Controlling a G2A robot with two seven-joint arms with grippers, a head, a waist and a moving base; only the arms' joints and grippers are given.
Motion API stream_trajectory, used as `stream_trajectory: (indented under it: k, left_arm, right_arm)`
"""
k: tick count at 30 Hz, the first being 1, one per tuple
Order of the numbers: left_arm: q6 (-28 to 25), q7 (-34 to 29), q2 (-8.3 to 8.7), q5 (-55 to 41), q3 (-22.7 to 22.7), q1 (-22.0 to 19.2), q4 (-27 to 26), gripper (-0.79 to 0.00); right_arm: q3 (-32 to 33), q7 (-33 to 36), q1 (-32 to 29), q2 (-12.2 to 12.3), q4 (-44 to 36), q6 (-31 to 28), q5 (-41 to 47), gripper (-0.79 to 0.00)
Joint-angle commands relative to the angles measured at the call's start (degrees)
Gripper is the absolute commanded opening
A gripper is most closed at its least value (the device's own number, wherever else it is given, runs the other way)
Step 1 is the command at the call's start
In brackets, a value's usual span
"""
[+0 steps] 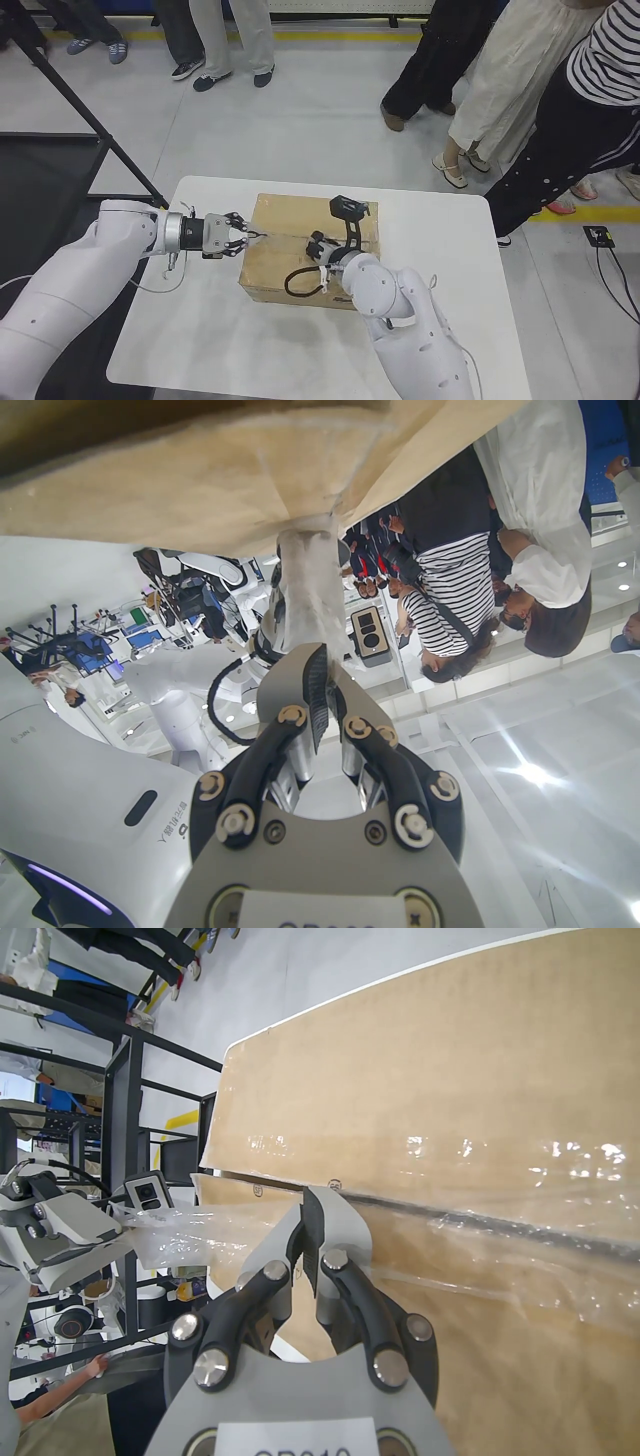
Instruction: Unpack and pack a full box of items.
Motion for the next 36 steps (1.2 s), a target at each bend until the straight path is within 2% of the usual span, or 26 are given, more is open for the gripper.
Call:
stream_trajectory:
  k: [1, 9, 12, 16, 20, 36]
  left_arm:
    - [0.0, 0.0, -0.09, 0.1, 0.0, -0.1, 0.6, -0.785]
    - [0.1, 0.1, -0.67, 0.7, 0.4, -0.3, 2.1, -0.77]
    - [0.0, 0.0, -0.74, 0.6, 0.5, -0.3, 2.6, -0.566]
    - [-0.1, -0.1, -0.64, 0.2, 0.5, -0.2, 3.3, -0.533]
    - [-0.1, -0.1, -0.48, -0.2, 0.3, -0.1, 3.7, -0.422]
    - [-1.1, -1.1, 0.84, 0.2, -2.9, 1.0, 5.5, -0.397]
  right_arm:
    - [-0.2, 0.2, 0.3, 0.0, 0.5, -0.2, 0.2, -0.785]
    - [-1.3, -0.3, 2.8, -0.2, 4.6, 0.0, 1.4, -0.785]
    - [-1.4, -0.5, 3.5, -0.3, 5.6, 0.1, 2.0, -0.785]
    - [-1.5, -0.8, 4.1, -0.3, 6.5, 0.2, 2.5, -0.785]
    - [-1.7, -0.7, 4.6, -0.3, 7.2, 0.4, 2.9, -0.785]
    - [-1.6, -0.8, 4.9, -0.1, 7.6, 0.3, 3.7, -0.785]
